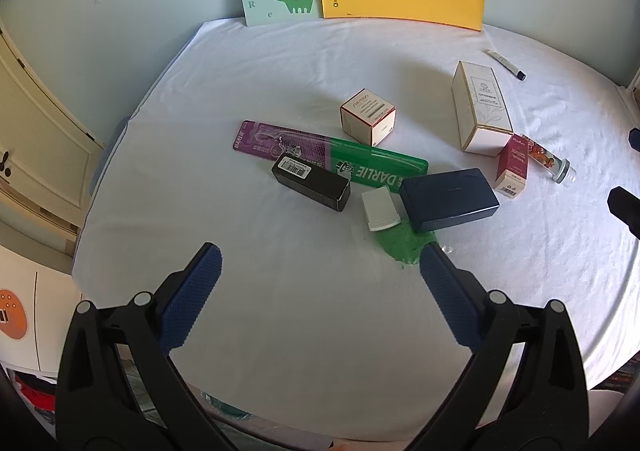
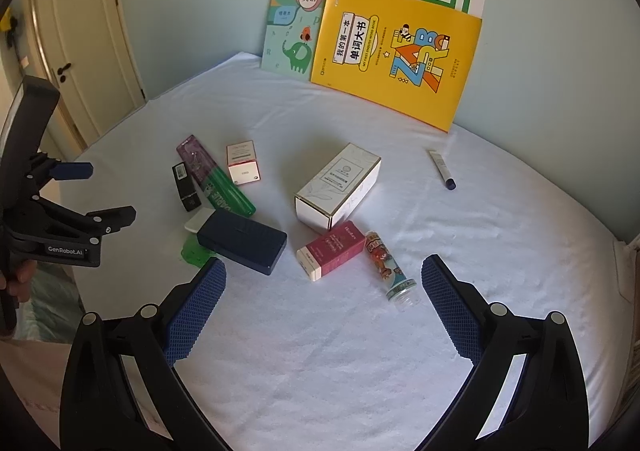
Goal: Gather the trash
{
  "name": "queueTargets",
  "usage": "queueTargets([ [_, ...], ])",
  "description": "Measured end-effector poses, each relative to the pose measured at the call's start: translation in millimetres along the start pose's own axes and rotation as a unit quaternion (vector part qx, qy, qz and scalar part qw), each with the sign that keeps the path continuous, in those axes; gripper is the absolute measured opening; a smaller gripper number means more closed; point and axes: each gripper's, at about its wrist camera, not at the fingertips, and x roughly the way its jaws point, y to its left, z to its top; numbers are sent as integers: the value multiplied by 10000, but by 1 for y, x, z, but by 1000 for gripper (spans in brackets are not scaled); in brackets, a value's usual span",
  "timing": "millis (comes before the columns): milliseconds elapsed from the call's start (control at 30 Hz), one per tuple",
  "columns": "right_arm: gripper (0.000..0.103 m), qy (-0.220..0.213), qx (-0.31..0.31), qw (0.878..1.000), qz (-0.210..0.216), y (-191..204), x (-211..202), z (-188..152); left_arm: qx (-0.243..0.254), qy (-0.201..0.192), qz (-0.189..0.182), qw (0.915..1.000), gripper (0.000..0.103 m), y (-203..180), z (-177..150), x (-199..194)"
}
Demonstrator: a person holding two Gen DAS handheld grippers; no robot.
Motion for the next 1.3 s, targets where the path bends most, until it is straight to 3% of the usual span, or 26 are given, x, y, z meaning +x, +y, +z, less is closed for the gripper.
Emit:
queueTargets([
  [667,97,233,-17,9996,135,-5,45,35,-160,300,-74,9994,97,5,29,43],
  [1300,97,757,248,9967,152,-13,117,67,-582,930,-143,9939,96,28,52,102],
])
